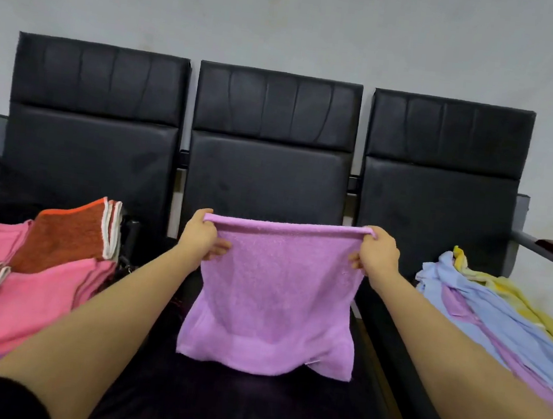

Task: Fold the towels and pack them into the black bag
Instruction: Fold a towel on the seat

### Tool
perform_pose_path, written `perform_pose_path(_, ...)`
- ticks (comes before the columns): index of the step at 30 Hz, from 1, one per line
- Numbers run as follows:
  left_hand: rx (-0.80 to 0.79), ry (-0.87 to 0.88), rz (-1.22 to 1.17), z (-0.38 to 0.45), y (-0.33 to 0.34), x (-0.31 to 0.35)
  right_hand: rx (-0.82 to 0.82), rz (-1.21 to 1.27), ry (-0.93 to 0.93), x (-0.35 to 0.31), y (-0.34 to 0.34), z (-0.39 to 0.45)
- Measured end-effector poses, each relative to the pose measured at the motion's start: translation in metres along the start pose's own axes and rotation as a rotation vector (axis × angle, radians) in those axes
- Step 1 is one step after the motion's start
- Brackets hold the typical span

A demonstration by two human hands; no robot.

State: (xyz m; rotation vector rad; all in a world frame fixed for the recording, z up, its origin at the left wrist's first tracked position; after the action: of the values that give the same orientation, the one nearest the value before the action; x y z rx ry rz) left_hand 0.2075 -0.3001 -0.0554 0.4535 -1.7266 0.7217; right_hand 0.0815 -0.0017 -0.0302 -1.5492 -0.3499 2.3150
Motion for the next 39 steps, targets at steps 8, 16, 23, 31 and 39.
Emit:
perform_pose_path(8, -0.099, -0.087, -0.200, 0.040, 0.022, 0.019, 0.044, 0.439, 0.178, -0.003, 0.023, 0.035)
perform_pose_path(16, 0.016, 0.200, -0.272, 0.063, 0.008, 0.084, 0.184, 0.573, -0.119, -0.050, 0.013, 0.060)
perform_pose_path(23, 0.083, 0.228, -0.348, 0.021, 0.017, 0.033, 0.173, 0.431, -0.089, -0.013, 0.011, 0.024)
perform_pose_path(31, 0.301, 0.074, -0.064, -0.010, 0.016, -0.055, 0.257, -0.070, 0.069, 0.039, -0.001, -0.036)
perform_pose_path(39, 0.336, 0.024, 0.184, -0.014, 0.011, -0.084, 0.139, -0.127, 0.139, 0.068, 0.004, -0.051)
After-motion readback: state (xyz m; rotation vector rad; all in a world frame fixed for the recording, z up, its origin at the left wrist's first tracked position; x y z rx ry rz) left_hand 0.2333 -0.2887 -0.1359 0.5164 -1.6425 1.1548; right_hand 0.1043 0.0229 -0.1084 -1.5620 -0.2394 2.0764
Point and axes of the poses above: each hand's wrist, its own z-axis towards the middle knuckle, its own y-axis out of the palm, x = y × z, the point moved 6 cm from there along z, towards the middle knuckle, and after that the axes turned 9 degrees about -y, right-handed, at the moved point
